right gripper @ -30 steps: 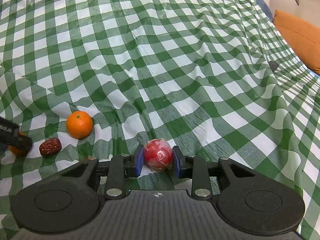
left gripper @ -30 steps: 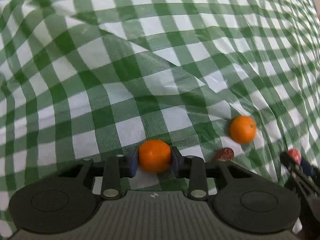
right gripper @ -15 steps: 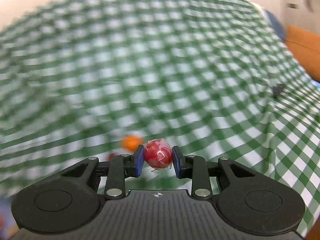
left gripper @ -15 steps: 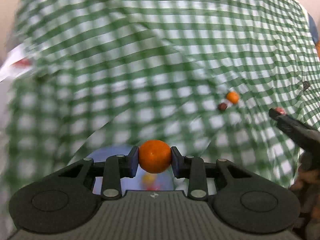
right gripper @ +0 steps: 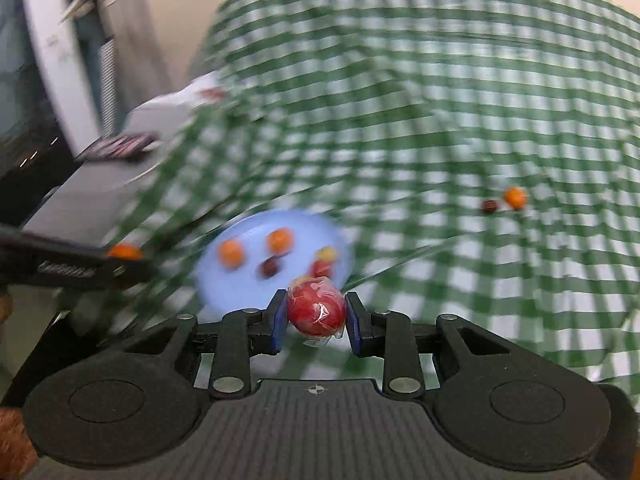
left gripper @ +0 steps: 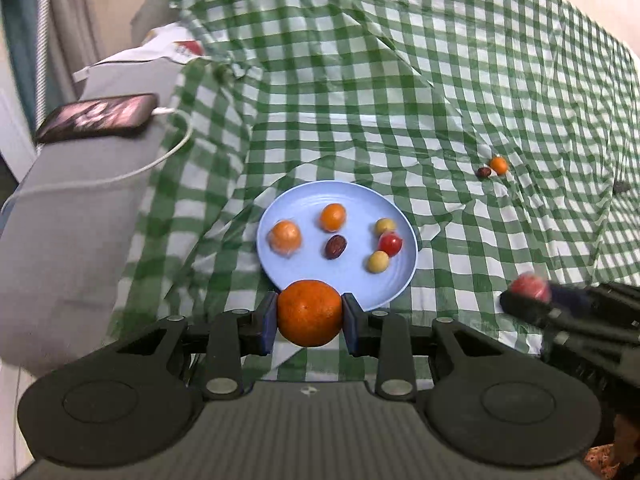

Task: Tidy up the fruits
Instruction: 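Carry the red fruit and tangerine to the blue plate and release both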

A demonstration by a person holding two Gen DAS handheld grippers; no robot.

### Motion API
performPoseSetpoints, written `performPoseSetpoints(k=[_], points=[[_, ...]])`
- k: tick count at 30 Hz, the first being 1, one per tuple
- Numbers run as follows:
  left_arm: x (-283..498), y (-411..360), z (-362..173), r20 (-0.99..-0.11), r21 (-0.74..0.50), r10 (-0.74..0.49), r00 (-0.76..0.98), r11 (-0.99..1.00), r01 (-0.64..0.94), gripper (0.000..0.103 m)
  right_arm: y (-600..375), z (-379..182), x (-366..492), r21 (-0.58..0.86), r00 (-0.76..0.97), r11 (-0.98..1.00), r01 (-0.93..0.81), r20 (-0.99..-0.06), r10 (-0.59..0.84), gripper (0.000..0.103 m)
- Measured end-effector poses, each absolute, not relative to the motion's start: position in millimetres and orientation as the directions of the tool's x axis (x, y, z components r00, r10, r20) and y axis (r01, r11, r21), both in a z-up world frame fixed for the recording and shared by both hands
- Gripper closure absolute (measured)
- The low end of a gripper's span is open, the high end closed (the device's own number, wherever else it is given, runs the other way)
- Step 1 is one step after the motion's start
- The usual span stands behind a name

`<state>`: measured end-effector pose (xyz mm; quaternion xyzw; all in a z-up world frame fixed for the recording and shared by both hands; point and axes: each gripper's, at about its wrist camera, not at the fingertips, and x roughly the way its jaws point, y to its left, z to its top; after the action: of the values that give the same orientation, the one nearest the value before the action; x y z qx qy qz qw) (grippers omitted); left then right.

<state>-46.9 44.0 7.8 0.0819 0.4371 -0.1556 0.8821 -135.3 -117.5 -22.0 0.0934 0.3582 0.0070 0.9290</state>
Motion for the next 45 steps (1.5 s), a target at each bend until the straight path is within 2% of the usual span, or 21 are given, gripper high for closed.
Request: performPoseSetpoints(k=[4, 17, 45], points=[[-57.6, 62.4, 13.7, -0.776, -0.029, -0.224, 0.59, 0.946, 0.322, 0.067, -96.3, -10.6, -140.2, 0.134, 0.75, 0.991, 0.004, -0.656, 0.086, 0.072], [-66.9, 72.7, 23.6, -0.733, -0.075, -0.272, 0.623, 0.943, 0.324, 0.067, -90.5, 1.5, -149.8, 0.079, 0.762, 0.997, 0.011, -0.646, 0.043, 0.072], [-21.1, 59.4, 10.5, -0.766, -0.059, -0.245, 0.594, 0.947, 0.315, 0.067, -96.8, -18.8, -120.7, 0.082, 0.715, 0.997, -0.001, -0.697, 0.058, 0.072]])
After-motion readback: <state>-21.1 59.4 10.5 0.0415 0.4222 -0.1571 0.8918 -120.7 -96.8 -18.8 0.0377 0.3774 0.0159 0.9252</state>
